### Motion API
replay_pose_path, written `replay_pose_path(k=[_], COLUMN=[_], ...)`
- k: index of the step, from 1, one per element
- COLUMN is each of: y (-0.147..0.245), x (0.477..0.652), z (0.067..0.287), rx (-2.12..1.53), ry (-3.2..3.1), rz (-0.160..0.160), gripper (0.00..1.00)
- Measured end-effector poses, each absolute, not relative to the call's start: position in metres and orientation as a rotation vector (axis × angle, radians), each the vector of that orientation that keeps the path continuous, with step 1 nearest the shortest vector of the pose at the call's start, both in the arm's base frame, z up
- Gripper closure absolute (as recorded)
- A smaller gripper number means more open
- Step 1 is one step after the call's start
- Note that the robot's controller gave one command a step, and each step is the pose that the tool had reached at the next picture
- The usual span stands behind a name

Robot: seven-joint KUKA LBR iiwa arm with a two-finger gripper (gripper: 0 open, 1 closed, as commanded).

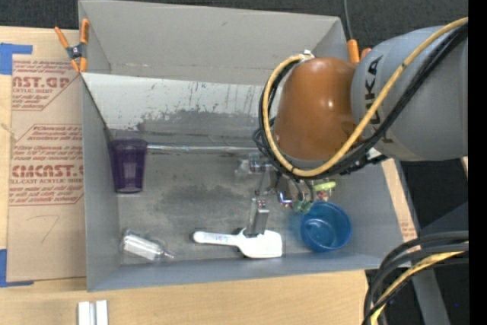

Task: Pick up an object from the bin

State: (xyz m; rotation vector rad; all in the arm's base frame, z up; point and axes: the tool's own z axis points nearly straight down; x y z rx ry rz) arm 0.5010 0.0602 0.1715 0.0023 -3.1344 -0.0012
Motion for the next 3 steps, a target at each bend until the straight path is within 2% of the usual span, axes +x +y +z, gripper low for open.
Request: replay_pose_path(k=[1, 2, 3], y=[0.06, 0.005, 0.007], x=[0.503, 0.485, 0.484], z=[0.176, 0.067, 0.145], rx=[0.0, -0.142, 0.028], ry=[-3.142, -3.136, -3.15], rz=[-0.002, -0.003, -0.003], gripper=[0.0, 0.0, 0.0])
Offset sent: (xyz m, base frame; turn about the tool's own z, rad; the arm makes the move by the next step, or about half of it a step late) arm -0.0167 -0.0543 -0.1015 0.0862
